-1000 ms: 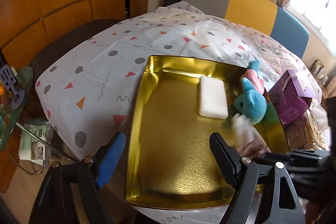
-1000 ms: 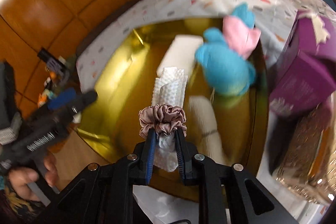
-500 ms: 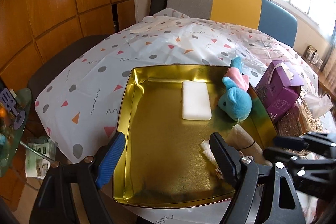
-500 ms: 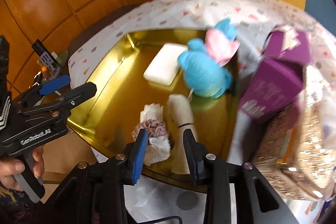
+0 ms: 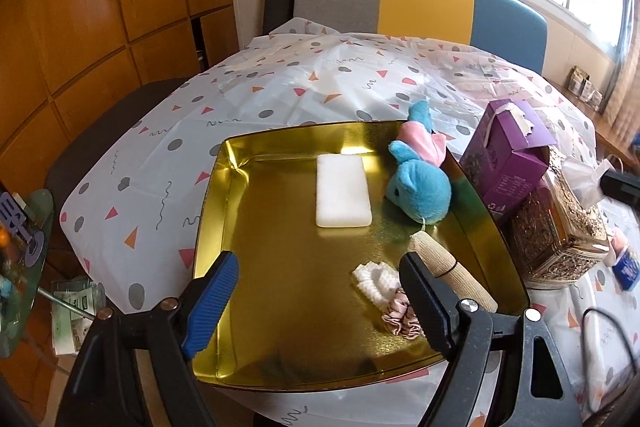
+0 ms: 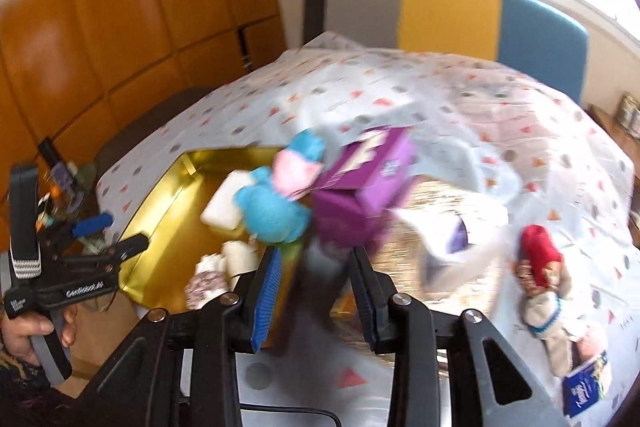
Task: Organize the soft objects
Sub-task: 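Grasp the red sock with the left tool while the right tool returns to the pile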
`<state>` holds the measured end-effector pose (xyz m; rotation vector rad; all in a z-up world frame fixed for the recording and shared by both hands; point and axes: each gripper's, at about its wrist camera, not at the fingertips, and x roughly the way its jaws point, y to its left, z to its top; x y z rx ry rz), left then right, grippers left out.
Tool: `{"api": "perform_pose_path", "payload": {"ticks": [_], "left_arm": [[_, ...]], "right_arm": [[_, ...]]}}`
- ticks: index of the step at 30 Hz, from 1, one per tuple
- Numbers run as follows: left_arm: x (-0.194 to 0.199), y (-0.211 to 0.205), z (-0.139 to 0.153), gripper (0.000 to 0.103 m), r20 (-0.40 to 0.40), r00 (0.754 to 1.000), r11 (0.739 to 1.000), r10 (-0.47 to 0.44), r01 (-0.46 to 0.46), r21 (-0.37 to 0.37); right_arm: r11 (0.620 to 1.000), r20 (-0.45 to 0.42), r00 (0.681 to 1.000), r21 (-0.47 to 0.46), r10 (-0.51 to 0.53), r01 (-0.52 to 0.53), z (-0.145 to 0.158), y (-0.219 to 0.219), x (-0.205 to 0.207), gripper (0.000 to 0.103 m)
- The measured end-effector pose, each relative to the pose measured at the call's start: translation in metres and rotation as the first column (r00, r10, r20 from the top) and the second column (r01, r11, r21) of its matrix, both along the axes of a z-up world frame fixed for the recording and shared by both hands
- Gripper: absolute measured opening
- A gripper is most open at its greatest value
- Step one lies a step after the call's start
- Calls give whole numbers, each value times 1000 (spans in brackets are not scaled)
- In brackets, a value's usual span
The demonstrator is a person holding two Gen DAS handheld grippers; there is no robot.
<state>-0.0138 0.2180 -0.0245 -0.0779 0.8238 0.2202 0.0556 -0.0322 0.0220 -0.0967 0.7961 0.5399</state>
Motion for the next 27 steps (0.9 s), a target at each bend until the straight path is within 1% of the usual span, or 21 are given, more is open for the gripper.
{"api": "perform_pose_path", "payload": {"ticks": [4,9,12,14,15,17,20,23,25,26,27], "left_arm": [[2,-5,0,83,-2,1000,1000,-9,9,8],[6,-14,2,83,-5,1000,999,-29,29,22],[9,-21,6,83,2,999,998,-49,49,26],[11,-25,11,83,11,997,997,-70,70,24],[13,-29,14,83,19,996,996,-82,81,24],[17,-36,23,83,39,993,994,-112,111,25],[23,-52,38,83,78,982,985,-172,170,27],[31,-70,52,83,98,969,974,-226,225,22],[37,-87,60,83,111,955,962,-274,273,23],[40,-96,62,83,113,947,954,-300,299,28],[42,-104,64,83,115,940,947,-321,320,31]], "right_arm": [[994,29,994,34,-107,106,12,-37,7,35],[967,36,968,62,-248,245,18,-91,19,35],[936,23,938,70,-347,345,14,-128,29,35],[906,3,909,81,-416,415,8,-155,35,35],[888,-4,892,83,-453,451,3,-168,39,36],[840,-23,843,83,-537,537,-9,-199,46,36],[748,-68,753,81,-655,659,-31,-247,51,37],[662,-125,669,101,-733,743,-55,-287,44,37],[605,-186,613,101,-768,790,-69,-306,39,37],[580,-219,587,100,-779,808,-73,-315,39,37],[558,-238,568,113,-788,822,-75,-322,38,37]]}}
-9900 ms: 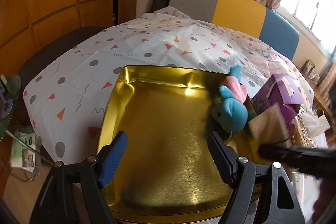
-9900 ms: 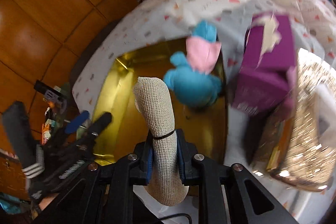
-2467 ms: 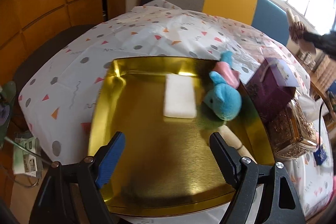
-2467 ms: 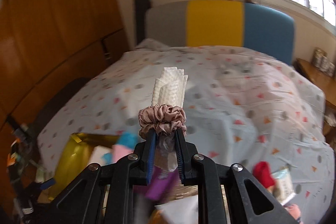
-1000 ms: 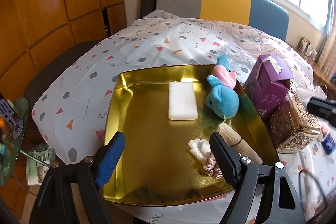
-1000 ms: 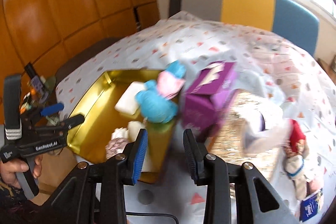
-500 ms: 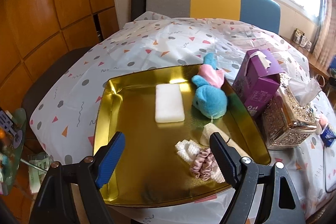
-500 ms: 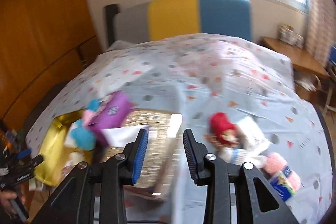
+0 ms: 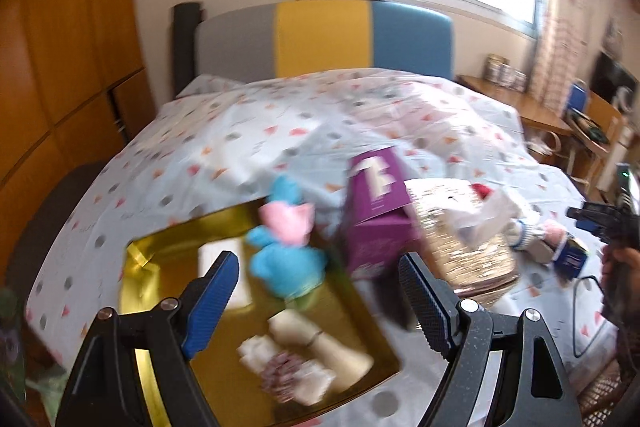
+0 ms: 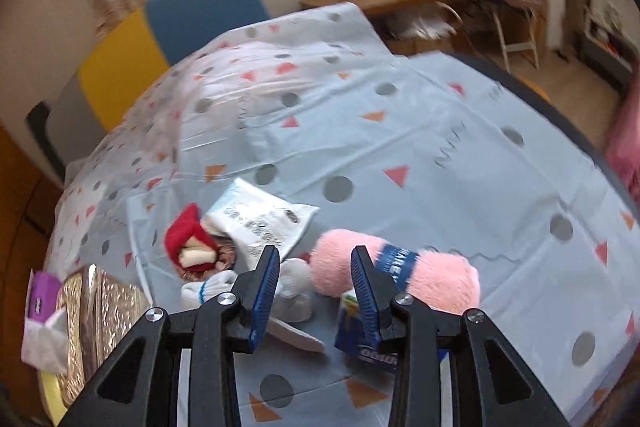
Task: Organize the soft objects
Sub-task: 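Grasp the red sock with the left tool while the right tool returns to the pile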
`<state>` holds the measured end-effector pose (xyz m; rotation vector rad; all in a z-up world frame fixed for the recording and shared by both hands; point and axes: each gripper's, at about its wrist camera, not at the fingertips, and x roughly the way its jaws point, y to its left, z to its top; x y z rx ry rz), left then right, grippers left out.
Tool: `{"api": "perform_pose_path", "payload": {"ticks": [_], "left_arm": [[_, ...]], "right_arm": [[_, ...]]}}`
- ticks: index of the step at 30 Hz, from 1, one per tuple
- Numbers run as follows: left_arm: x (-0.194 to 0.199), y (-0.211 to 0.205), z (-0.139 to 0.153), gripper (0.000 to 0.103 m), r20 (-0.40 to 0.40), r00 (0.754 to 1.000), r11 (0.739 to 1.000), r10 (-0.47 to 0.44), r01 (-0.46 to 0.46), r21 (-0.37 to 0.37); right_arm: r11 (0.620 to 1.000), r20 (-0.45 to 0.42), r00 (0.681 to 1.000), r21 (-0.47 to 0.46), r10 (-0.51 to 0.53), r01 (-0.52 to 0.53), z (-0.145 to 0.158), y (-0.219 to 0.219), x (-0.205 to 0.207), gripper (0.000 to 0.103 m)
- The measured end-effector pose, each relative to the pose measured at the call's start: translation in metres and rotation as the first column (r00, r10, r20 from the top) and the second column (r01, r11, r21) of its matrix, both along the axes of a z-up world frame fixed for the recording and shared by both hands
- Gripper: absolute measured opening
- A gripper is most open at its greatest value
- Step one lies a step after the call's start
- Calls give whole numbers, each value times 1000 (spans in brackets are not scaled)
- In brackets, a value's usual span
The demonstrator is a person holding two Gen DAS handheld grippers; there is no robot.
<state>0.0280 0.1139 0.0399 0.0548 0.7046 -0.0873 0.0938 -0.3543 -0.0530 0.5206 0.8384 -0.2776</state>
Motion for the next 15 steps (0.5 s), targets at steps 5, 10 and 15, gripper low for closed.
{"api": "perform_pose_path", "payload": {"ticks": [5,10,15], "left_arm": [[20,-54,15,83,-18,989,989,-146,146,-25],[44,-119,31,83,-22,961,961,-277,276,-38],[92,-188,26,83,-140,926,933,-352,336,-127]], "right_arm": [[998,-6,999,44,-40,41,-4,-11,-7,37],[998,-1,999,56,-41,41,-2,-9,-7,37],[996,10,999,75,-38,37,0,-8,-6,37]]}}
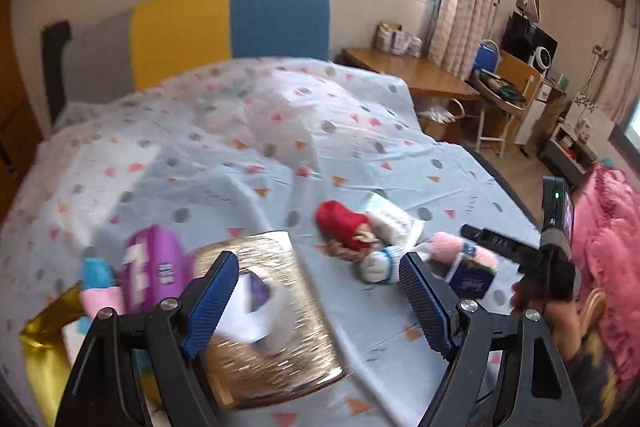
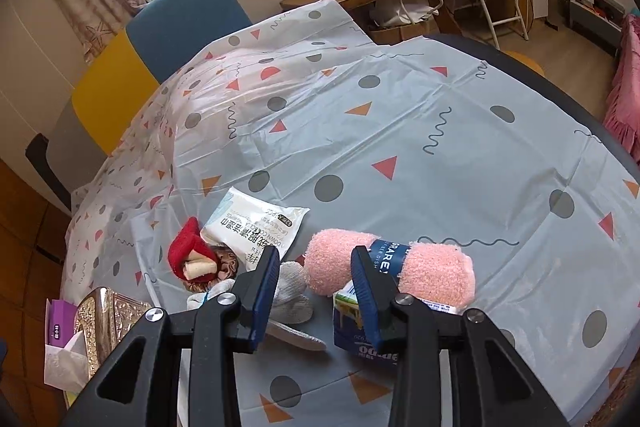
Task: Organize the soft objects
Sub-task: 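Grasp the red sock with the left tool while the right tool returns to the pile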
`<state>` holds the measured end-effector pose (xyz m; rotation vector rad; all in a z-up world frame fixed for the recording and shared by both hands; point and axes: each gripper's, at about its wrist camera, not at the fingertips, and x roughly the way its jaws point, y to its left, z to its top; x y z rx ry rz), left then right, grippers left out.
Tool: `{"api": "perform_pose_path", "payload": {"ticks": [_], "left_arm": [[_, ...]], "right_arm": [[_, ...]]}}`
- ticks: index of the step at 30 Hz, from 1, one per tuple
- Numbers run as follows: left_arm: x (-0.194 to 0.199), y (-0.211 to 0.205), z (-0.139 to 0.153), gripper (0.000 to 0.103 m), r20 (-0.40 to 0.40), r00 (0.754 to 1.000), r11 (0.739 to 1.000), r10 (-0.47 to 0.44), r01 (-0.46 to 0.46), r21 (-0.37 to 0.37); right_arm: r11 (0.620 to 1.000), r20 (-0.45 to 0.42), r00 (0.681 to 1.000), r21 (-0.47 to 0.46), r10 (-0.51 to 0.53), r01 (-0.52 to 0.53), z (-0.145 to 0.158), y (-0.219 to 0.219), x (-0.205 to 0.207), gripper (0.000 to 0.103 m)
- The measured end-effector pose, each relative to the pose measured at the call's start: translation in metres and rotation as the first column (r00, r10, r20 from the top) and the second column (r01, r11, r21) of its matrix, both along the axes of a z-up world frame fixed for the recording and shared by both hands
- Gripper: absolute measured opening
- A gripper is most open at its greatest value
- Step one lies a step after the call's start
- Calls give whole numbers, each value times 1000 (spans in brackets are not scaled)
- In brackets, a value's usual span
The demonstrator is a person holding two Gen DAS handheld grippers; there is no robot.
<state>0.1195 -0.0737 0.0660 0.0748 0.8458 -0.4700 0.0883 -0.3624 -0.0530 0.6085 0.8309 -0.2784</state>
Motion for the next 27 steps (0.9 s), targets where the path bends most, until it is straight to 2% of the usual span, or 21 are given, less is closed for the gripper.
{"api": "perform_pose_path", "payload": {"ticks": [2,6,11,17,24,25,26,27], "left_arm": [[22,-25,-8,82,-81,997,1000,-5,4,-18],[56,-65,-30,80,-155,987,1000,30,-31,1],[96,-98,-76,78,-301,950,996,84,-73,48],[130,-124,-117,77,-333,935,984,126,-75,161],[154,-132,-153,76,-379,911,972,164,-85,218],[156,-131,-157,71,-387,907,973,168,-90,212],[159,-131,-161,52,-395,904,975,165,-90,203],[160,-130,-163,42,-408,899,977,159,-85,195]], "right_arm": [[1000,8,1000,14,3,-3,1,0,0,37],[999,23,1000,43,8,-9,3,-2,-1,37],[996,27,1000,88,3,-6,1,-7,-1,37],[991,33,999,136,8,-13,0,-10,-2,38],[986,23,999,165,24,-27,-4,-9,1,38],[986,21,999,166,25,-28,-4,-9,1,38],[986,19,999,164,27,-30,-4,-8,1,38],[987,17,999,160,28,-30,-5,-8,2,38]]}}
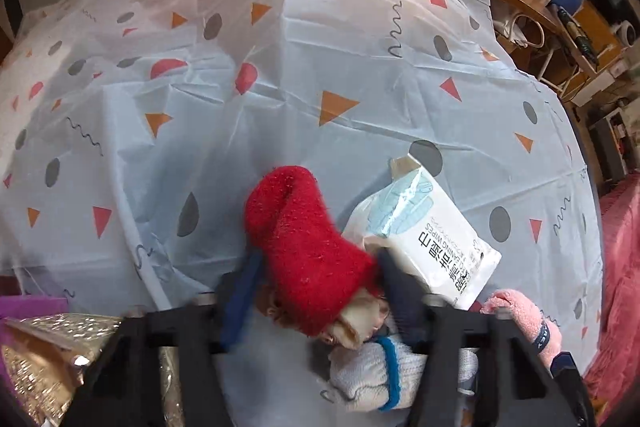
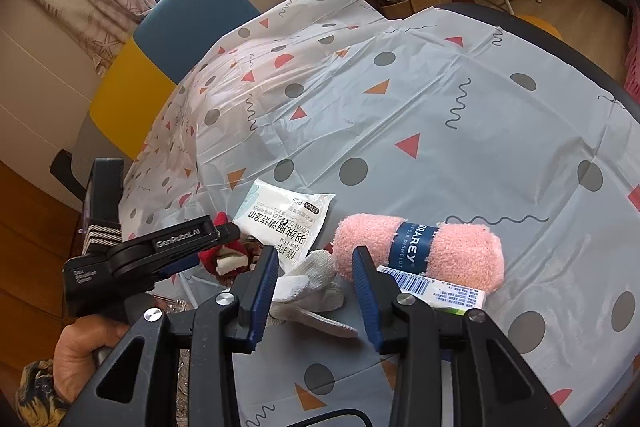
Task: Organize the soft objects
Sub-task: 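Grasp the red sock with the left tool while the right tool returns to the pile, then carry the red sock to the gold tray with the left tool while the right tool grasps the scrunchie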
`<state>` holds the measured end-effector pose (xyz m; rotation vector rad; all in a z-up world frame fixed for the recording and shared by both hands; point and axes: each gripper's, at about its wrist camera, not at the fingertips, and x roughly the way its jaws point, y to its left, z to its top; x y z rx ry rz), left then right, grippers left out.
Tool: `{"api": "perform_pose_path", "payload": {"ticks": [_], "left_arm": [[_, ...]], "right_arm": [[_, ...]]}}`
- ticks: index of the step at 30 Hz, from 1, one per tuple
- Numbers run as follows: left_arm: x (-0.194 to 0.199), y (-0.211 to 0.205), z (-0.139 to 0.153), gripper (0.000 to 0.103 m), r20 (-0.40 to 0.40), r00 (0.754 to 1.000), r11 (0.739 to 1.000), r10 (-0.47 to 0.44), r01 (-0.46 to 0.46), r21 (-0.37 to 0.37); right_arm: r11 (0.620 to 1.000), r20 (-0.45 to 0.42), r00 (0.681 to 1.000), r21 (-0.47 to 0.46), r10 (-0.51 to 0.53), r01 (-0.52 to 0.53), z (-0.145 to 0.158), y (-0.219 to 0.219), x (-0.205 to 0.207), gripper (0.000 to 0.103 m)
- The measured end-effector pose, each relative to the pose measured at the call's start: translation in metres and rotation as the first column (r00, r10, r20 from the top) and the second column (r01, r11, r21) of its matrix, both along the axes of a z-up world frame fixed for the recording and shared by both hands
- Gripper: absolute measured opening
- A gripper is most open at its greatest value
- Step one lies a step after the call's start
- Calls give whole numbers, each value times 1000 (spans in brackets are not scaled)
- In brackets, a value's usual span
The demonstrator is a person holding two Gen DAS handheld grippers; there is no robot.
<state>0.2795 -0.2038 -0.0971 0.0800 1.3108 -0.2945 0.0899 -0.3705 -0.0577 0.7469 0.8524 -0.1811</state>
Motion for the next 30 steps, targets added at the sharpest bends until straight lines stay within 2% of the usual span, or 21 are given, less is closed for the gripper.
{"api": "perform_pose_path", "payload": {"ticks": [2,5,9,17,23,30], "left_arm": [[-4,4,6,35,45,999,1000,4,-4,-6],[-13,12,23,33,108,994,999,-10,14,-34],[-22,29,47,33,114,993,994,-4,16,-105],[-23,40,74,33,162,986,997,-44,54,-60],[-10,87,125,34,249,967,995,57,-35,-93],[0,185,162,34,322,927,981,194,-184,-61]], "right_arm": [[1000,-6,1000,-8,3,-3,-1,1,1,38],[1000,-6,1000,-20,12,-12,-2,1,2,38],[999,-2,1000,-45,29,-29,-1,5,3,38],[989,-53,991,-69,126,-130,-10,26,13,38],[980,-77,984,-103,160,-168,-14,34,16,38],[976,-88,981,-116,172,-182,-16,39,18,38]]}}
